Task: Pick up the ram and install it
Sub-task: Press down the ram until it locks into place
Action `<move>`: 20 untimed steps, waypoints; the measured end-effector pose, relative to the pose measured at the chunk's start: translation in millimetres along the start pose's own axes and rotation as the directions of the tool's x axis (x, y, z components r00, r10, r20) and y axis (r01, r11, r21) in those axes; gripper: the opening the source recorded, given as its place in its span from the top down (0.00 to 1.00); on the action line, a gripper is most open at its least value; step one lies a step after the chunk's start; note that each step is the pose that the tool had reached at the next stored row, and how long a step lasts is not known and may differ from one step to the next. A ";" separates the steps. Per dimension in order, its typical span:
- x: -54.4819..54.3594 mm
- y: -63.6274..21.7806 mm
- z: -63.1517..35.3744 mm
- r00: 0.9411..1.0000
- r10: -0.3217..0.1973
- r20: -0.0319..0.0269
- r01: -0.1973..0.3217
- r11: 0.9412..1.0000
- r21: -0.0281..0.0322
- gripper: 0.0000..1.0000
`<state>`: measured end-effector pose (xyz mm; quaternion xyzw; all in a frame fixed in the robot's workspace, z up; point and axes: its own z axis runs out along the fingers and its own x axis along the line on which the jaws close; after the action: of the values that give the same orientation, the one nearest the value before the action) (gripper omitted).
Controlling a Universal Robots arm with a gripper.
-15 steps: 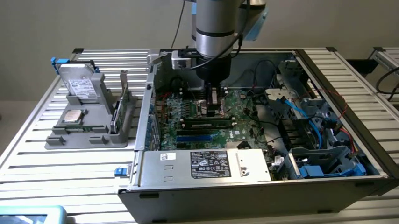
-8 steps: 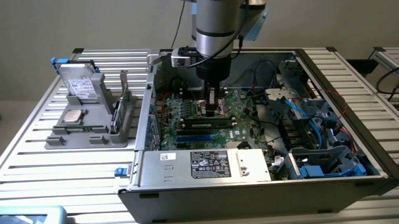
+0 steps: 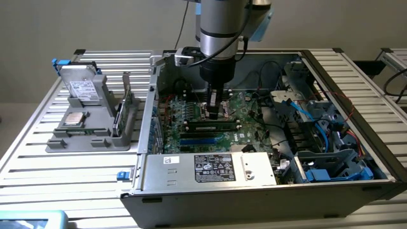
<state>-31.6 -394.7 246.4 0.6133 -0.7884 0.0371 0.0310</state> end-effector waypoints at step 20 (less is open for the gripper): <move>0.0 0.0 0.2 0.972 0.236 -0.002 -0.236 0.972 -0.003 0.89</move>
<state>-31.6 -394.7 246.2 0.5153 -0.8556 0.0399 0.0280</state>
